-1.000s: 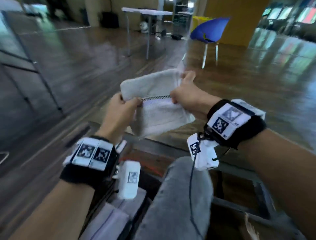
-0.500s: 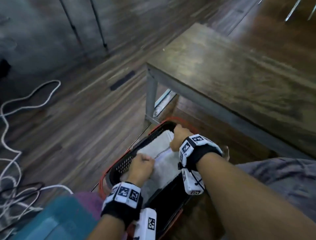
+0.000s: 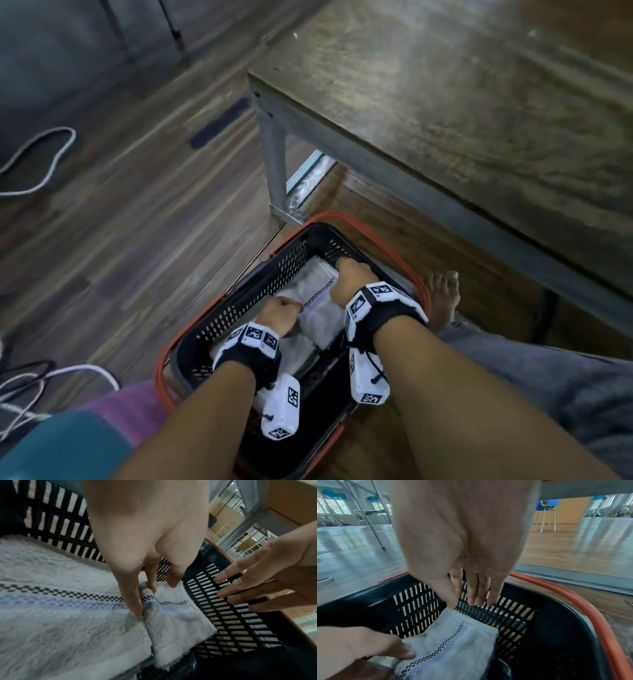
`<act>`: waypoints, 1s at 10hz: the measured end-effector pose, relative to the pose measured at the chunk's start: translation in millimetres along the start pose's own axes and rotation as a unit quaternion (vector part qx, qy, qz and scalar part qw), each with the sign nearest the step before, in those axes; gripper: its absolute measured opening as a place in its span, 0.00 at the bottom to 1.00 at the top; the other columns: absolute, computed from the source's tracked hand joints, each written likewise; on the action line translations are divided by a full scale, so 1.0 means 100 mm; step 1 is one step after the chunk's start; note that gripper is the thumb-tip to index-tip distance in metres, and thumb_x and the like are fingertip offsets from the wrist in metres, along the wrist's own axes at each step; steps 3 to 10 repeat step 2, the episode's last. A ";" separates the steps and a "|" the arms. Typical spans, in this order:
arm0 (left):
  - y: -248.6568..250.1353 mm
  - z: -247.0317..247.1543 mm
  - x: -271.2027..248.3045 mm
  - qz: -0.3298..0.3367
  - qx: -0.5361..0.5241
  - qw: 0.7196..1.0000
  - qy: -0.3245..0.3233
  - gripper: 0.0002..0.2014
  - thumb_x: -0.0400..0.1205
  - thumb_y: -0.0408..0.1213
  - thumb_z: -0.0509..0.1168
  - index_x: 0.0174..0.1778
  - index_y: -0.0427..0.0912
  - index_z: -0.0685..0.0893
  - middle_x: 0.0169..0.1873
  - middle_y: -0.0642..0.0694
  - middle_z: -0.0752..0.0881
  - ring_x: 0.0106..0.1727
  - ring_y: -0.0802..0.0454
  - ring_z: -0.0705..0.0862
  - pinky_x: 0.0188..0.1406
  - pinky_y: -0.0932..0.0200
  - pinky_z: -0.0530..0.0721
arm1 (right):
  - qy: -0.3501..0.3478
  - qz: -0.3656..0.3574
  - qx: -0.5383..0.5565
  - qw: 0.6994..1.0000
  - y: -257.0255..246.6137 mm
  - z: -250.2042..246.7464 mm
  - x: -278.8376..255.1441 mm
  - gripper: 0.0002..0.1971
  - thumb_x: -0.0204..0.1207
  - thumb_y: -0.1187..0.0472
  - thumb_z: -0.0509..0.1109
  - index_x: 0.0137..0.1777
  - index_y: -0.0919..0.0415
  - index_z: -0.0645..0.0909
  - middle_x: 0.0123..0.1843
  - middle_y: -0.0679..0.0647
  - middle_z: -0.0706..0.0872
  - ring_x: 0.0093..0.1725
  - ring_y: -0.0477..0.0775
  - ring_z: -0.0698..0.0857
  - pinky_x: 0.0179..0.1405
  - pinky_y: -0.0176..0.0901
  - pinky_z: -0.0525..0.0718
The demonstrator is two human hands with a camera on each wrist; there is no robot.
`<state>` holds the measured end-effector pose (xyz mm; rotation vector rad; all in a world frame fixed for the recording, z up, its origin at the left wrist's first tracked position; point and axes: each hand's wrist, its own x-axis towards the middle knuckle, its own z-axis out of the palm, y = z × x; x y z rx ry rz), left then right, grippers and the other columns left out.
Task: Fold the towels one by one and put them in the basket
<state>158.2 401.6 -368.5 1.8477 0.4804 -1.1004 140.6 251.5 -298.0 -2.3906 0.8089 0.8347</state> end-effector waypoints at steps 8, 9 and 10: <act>0.02 -0.02 -0.05 0.062 0.020 0.995 0.072 0.10 0.81 0.31 0.64 0.55 0.30 0.84 0.47 0.31 0.87 0.49 0.35 0.86 0.60 0.39 0.85 | 0.012 -0.025 0.036 0.999 0.03 -0.15 -0.07 0.12 0.80 0.61 0.67 0.62 0.61 0.80 0.59 0.62 0.84 0.54 0.65 0.86 0.45 0.48 0.81; 0.02 -0.02 -0.05 0.062 0.020 0.995 0.072 0.10 0.81 0.31 0.64 0.55 0.30 0.84 0.47 0.31 0.87 0.49 0.35 0.86 0.60 0.39 0.85 | 0.012 -0.025 0.036 0.999 0.03 -0.15 -0.07 0.12 0.80 0.61 0.67 0.62 0.61 0.80 0.59 0.62 0.84 0.54 0.65 0.86 0.45 0.48 0.81; 0.02 -0.02 -0.05 0.062 0.020 0.995 0.072 0.10 0.81 0.31 0.64 0.55 0.30 0.84 0.47 0.31 0.87 0.49 0.35 0.86 0.60 0.39 0.85 | 0.012 -0.025 0.036 0.999 0.03 -0.15 -0.07 0.12 0.80 0.61 0.67 0.62 0.61 0.80 0.59 0.62 0.84 0.54 0.65 0.86 0.45 0.48 0.81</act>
